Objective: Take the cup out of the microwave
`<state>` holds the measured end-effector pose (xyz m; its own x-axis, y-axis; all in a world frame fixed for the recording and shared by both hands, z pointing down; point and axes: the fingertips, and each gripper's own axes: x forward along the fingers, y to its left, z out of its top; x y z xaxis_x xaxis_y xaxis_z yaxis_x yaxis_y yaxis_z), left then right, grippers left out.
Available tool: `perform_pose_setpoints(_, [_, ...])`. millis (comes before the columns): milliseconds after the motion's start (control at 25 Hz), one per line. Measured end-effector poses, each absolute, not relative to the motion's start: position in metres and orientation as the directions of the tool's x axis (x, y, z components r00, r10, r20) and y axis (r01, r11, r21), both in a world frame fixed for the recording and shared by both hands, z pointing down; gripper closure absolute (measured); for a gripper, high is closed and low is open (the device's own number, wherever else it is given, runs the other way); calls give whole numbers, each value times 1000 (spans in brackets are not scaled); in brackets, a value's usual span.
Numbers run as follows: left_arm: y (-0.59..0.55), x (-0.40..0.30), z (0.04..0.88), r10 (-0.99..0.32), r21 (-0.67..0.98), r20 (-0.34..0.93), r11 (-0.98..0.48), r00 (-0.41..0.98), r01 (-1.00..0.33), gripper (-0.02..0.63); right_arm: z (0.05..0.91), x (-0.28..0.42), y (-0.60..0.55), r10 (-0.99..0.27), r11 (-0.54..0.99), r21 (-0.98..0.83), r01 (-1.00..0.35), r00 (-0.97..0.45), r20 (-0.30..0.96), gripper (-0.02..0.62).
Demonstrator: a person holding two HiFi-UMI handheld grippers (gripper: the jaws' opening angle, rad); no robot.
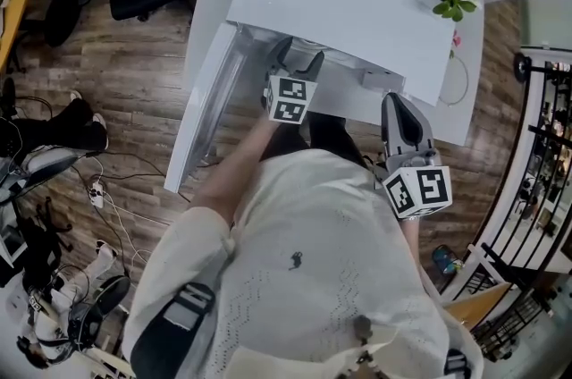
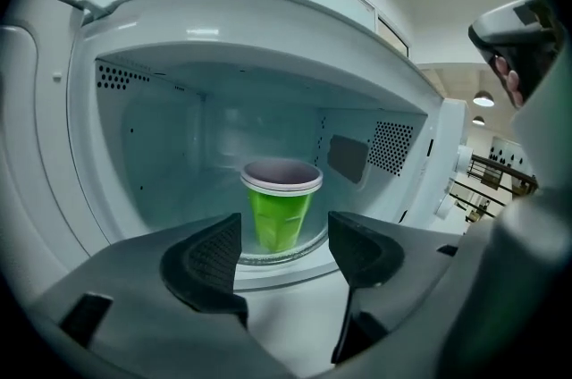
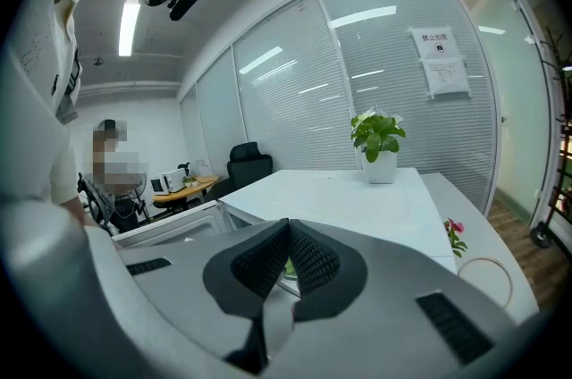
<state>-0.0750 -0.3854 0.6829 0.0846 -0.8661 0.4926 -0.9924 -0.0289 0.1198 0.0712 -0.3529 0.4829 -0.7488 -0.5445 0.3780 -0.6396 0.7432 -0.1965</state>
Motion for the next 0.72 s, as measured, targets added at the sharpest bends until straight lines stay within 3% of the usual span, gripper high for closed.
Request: perform_pose_setpoints(720, [-419, -83, 699, -840, 78, 538, -31, 68, -996, 299, 493, 68, -389, -543, 726, -215, -653, -736, 404, 588])
